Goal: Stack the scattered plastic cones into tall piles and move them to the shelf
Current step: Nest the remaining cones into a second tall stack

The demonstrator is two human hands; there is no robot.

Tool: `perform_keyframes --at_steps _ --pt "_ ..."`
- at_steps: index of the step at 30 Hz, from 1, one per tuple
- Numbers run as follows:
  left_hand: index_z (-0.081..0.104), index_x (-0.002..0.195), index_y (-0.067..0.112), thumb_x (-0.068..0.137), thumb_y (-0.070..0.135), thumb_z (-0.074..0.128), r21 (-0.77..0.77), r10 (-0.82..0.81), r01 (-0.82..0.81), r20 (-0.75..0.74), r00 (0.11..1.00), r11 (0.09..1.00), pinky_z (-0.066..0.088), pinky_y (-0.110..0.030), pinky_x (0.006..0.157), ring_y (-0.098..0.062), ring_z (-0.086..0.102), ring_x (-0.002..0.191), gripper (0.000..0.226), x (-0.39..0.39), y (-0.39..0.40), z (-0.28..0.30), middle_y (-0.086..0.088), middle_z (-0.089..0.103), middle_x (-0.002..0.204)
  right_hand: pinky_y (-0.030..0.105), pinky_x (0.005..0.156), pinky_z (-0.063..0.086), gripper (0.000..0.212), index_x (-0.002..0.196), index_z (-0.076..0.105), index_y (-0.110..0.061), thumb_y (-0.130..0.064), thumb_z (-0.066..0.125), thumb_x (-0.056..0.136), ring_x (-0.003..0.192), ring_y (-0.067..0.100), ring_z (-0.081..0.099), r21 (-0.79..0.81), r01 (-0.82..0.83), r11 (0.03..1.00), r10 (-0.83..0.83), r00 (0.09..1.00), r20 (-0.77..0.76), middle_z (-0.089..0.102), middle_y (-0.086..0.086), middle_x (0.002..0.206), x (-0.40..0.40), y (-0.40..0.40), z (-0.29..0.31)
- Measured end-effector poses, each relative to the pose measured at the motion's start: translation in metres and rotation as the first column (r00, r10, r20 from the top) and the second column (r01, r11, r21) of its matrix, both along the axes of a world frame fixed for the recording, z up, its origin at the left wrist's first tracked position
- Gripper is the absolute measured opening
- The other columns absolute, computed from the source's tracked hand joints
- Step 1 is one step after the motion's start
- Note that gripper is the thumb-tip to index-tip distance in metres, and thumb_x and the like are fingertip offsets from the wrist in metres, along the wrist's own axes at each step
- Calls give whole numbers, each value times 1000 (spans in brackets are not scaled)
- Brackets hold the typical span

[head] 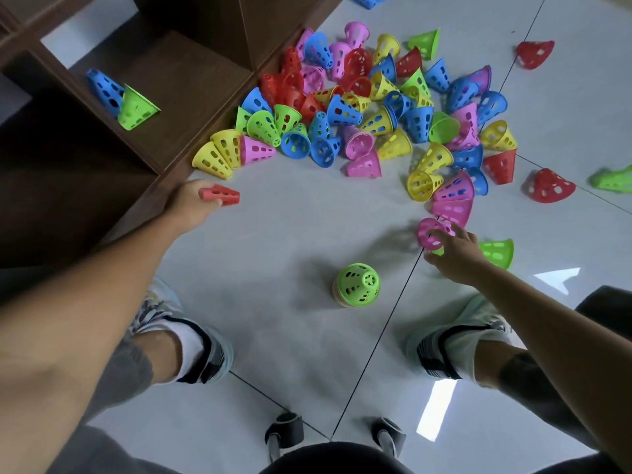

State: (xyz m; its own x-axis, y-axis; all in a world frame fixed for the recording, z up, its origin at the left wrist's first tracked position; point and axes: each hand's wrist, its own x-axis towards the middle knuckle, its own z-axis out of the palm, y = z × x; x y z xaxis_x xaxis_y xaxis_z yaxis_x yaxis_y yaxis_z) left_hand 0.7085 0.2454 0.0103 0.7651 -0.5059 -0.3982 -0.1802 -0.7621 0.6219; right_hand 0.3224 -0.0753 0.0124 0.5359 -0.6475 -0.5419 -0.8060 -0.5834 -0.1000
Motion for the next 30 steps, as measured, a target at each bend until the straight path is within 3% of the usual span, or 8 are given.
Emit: perform_keyframes --at_steps 2,4,7,9,16,20,24,30 --pt "64 100 8 91 -2 61 -38 49 -49 1 999 998 57 -30 71 -18 70 82 14 -7 -1 -6 -21 69 93 41 117 22 65 151 37 -24 -41 61 94 148 35 15 16 8 1000 -8 1000 -2 17 13 163 0 -3 -4" --pt "68 99 15 89 8 66 -57 103 -103 -8 995 993 57 -42 88 -30 70 97 12 -13 0 -13 -12 71 97 40 117 22 68 152 33 -20 -40 61 93 148 35 18 22 1 1000 -1 1000 -9 18 11 163 1 -4 -8" --pt "76 100 11 87 15 69 -39 124 -121 71 990 992 51 -29 84 -22 67 93 15 -35 -8 -8 -5 72 95 43 114 29 71 152 32 -15 -38 62 92 142 39 25 13 17 1000 -17 1000 10 22 9 162 1 -2 -11" --pt "77 96 11 87 14 70 -109 127 -120 53 991 987 52 -32 85 -23 69 92 12 -53 -20 0 -7 74 96 44 112 31 69 151 32 -12 -33 62 93 138 41 29 10 25 1000 -25 999 35 24 10 160 2 1 -9" --pt "74 88 15 86 4 73 -406 -9 -71 -190 982 911 56 -27 68 -16 67 84 11 -101 -67 48 -8 74 98 45 114 29 71 153 29 -7 -7 58 88 137 39 32 32 78 996 -82 986 149 36 18 153 11 5 7" --pt "67 106 6 87 1 72 -512 -160 -128 -481 862 849 59 -26 69 -17 70 84 20 -128 -84 81 -10 72 98 43 107 39 61 146 43 -5 5 51 86 129 38 46 18 117 993 -117 958 262 50 22 142 13 8 19" --pt "64 119 6 88 4 70 -510 -285 -125 -648 707 851 58 -27 73 -16 71 86 31 -146 -90 93 -10 72 102 33 85 46 32 125 61 -7 -2 51 96 107 33 62 2 198 980 -181 896 405 67 16 119 13 8 31" --pt "69 110 4 89 2 68 -455 -300 -84 -702 646 886 59 -26 76 -17 72 86 22 -168 -85 83 -10 76 97 42 82 53 20 114 66 1 -6 58 98 76 22 65 409 259 875 -454 731 509 70 8 90 15 11 48"
